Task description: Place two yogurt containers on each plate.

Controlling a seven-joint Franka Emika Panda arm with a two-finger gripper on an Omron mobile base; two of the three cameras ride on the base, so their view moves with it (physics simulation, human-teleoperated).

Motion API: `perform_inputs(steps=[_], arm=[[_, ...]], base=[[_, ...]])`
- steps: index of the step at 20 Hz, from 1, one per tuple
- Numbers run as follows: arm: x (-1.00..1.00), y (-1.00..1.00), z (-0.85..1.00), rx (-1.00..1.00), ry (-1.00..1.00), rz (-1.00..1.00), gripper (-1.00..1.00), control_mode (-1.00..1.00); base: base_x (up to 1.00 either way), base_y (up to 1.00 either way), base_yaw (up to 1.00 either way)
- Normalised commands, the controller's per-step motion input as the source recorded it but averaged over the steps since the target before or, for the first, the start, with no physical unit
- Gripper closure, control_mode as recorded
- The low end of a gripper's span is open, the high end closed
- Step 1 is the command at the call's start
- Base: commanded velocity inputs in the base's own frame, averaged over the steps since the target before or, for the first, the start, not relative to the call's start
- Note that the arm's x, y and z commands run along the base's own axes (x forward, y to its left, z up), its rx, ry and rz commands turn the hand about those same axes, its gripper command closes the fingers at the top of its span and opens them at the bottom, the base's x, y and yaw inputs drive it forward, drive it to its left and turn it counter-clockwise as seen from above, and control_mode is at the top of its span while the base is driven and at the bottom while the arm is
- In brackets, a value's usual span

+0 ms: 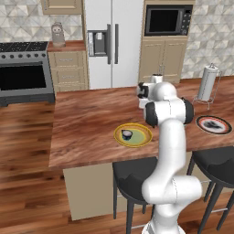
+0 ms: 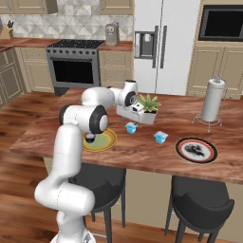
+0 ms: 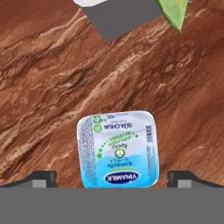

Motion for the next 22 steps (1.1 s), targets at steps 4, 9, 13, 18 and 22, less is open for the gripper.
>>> perform_inputs(steps=[4,9,13,18,22], arm=[[0.11,-0.18,-0.04,0.0,0.0,-0.02,-1.0,-1.0],[0.0,-0.03,-0.34,0.0,0.01,0.0,-1.0,-1.0],[0.0,-0.03,-0.41,0.0,0.02,0.0,-1.0,-1.0],[0.0,0.0,-0.23,0.0,0.01,0.0,-1.0,-1.0],[0.0,0.0,-0.08,0.0,0.01,0.0,-1.0,-1.0]], base=[[0.0,0.0,0.0],[0.0,0.0,0.0],[0.0,0.0,0.0],[0.0,0.0,0.0],[0.0,0.0,0.0]])
